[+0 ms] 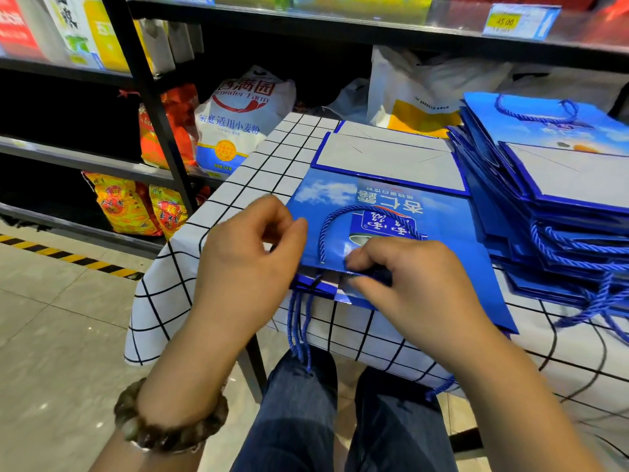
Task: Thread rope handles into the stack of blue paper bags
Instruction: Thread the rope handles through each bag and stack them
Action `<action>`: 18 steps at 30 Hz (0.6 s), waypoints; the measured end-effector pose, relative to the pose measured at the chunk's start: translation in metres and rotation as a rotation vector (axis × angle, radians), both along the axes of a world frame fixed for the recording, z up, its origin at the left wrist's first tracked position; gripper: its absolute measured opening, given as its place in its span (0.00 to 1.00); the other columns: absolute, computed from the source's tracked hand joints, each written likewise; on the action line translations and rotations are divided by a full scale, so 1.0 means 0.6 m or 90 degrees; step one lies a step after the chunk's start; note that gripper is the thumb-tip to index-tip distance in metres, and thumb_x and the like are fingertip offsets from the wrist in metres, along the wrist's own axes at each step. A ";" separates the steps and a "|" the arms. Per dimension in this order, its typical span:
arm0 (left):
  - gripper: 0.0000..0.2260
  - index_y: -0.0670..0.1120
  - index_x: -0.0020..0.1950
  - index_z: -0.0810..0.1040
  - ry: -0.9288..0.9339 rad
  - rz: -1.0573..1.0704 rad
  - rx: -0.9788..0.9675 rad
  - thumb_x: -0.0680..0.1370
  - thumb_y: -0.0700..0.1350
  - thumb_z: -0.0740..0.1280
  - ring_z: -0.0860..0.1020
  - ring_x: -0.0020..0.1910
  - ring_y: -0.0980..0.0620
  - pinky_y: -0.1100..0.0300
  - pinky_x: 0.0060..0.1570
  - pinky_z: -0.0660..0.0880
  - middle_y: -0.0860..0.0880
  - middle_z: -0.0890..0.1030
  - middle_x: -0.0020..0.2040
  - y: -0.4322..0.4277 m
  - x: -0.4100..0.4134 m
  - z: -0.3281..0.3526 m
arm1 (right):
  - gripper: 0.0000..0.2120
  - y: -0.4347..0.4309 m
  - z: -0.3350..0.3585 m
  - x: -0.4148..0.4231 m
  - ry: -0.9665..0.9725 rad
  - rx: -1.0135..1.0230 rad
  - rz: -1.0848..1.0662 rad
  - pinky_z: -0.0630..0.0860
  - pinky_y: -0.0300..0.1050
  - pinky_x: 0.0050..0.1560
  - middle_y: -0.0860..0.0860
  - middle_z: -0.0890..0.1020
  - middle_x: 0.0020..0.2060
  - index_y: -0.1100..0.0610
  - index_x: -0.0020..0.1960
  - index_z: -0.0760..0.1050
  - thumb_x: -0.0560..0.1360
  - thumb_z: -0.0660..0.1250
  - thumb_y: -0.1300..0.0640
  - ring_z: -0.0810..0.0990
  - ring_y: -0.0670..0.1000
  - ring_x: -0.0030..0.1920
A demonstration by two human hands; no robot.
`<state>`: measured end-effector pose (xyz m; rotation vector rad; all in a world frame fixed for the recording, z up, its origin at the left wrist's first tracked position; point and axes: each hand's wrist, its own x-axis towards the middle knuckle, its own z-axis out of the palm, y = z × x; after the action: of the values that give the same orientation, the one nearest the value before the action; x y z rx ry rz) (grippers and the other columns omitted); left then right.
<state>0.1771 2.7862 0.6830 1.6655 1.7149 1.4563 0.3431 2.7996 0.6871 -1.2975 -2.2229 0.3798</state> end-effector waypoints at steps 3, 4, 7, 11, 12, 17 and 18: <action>0.08 0.52 0.39 0.71 0.221 0.009 -0.138 0.72 0.54 0.66 0.76 0.39 0.51 0.57 0.38 0.70 0.55 0.77 0.32 0.022 0.013 0.020 | 0.05 -0.005 -0.014 -0.003 -0.017 0.094 0.002 0.79 0.52 0.36 0.45 0.84 0.39 0.50 0.39 0.78 0.65 0.66 0.51 0.82 0.51 0.40; 0.07 0.52 0.40 0.71 0.289 0.001 -0.163 0.72 0.54 0.66 0.76 0.41 0.51 0.58 0.38 0.67 0.55 0.77 0.35 0.029 0.020 0.023 | 0.05 -0.005 -0.017 -0.003 -0.025 0.119 0.002 0.79 0.52 0.33 0.45 0.84 0.38 0.50 0.39 0.78 0.64 0.66 0.51 0.83 0.52 0.39; 0.07 0.54 0.43 0.69 0.353 -0.030 -0.166 0.72 0.52 0.67 0.75 0.48 0.49 0.59 0.39 0.65 0.53 0.80 0.43 0.044 0.038 0.017 | 0.05 -0.007 -0.025 -0.004 -0.042 0.157 0.002 0.78 0.51 0.29 0.45 0.84 0.37 0.50 0.38 0.78 0.64 0.67 0.51 0.83 0.52 0.38; 0.07 0.55 0.43 0.69 0.293 0.029 -0.121 0.73 0.47 0.67 0.76 0.47 0.45 0.57 0.38 0.66 0.51 0.80 0.41 0.052 0.031 0.015 | 0.04 -0.009 -0.028 -0.004 -0.055 0.180 0.000 0.78 0.50 0.26 0.46 0.84 0.35 0.51 0.37 0.78 0.64 0.66 0.53 0.83 0.52 0.35; 0.08 0.53 0.42 0.69 0.260 0.053 -0.114 0.73 0.47 0.68 0.76 0.45 0.45 0.57 0.38 0.66 0.51 0.79 0.38 0.055 0.025 0.015 | 0.04 -0.011 -0.027 -0.005 -0.060 0.186 -0.003 0.77 0.49 0.25 0.46 0.83 0.34 0.51 0.37 0.78 0.63 0.66 0.53 0.83 0.52 0.34; 0.10 0.55 0.35 0.70 0.196 0.003 -0.159 0.70 0.48 0.70 0.76 0.39 0.50 0.57 0.39 0.71 0.56 0.75 0.30 0.059 0.016 0.004 | 0.16 -0.022 -0.016 -0.041 -0.210 0.213 -0.058 0.67 0.37 0.25 0.46 0.77 0.30 0.50 0.35 0.76 0.56 0.69 0.39 0.78 0.50 0.33; 0.10 0.56 0.35 0.70 0.186 -0.002 -0.149 0.71 0.48 0.70 0.76 0.37 0.52 0.58 0.40 0.71 0.56 0.76 0.30 0.058 0.016 0.001 | 0.19 -0.022 -0.018 -0.051 -0.223 0.224 -0.059 0.66 0.38 0.26 0.48 0.77 0.30 0.52 0.35 0.76 0.53 0.73 0.40 0.78 0.52 0.33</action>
<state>0.1866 2.8211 0.6838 1.8161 1.9450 1.0011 0.3124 2.7863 0.6765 -1.3413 -2.3577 -0.2852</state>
